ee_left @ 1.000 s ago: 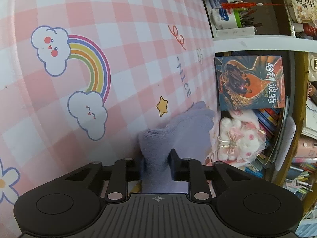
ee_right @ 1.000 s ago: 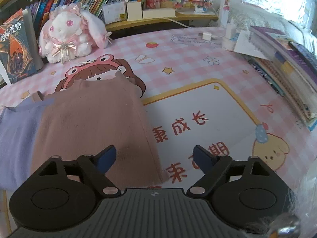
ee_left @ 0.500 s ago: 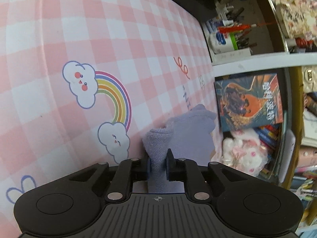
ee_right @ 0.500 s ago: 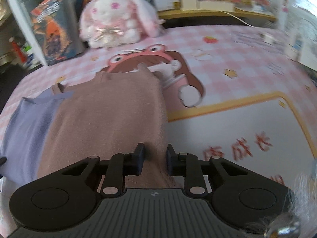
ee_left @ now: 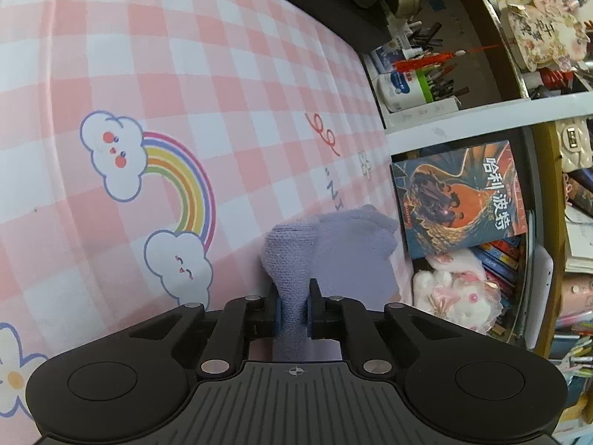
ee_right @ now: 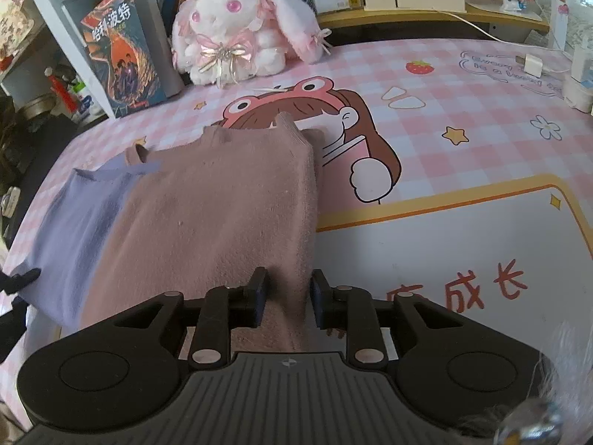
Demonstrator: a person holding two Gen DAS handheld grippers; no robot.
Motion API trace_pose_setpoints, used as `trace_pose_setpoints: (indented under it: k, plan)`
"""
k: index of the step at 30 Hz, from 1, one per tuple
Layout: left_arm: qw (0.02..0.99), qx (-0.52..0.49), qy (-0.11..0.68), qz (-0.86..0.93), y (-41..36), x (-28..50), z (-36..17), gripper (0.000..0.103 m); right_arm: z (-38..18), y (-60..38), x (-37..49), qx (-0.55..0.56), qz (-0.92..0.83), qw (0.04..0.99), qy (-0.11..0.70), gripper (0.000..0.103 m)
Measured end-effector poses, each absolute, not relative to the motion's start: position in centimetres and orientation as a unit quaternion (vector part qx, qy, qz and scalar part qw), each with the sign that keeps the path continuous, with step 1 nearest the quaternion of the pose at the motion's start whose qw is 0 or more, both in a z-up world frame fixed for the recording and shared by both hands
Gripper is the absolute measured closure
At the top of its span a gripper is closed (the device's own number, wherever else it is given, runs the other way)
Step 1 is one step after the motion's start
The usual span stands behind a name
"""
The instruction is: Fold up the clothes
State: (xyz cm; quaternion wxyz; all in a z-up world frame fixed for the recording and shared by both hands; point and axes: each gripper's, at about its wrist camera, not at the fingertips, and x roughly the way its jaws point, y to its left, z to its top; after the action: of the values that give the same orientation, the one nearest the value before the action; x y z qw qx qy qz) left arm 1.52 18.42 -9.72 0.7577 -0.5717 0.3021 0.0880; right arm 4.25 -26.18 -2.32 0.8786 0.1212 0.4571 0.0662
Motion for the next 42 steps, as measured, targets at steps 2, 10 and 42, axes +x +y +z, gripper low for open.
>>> trace_pose_setpoints:
  k: [2, 10, 42]
  plan:
    - [0.766, -0.561, 0.301, 0.088, 18.2, 1.5, -9.1, 0.095, -2.0, -26.4, 4.1, 0.112, 0.078, 0.875, 0.464, 0.078]
    - [0.811, -0.509, 0.277, 0.072, 16.2, 1.4, -5.4, 0.096, -2.5, -27.5, 4.3, 0.115, 0.132, 0.864, 0.471, 0.079]
    - [0.927, -0.052, 0.343, -0.142, -13.7, -3.8, 1.7, 0.04, -2.9, -34.7, 6.4, 0.189, 0.257, 0.819, 0.477, 0.069]
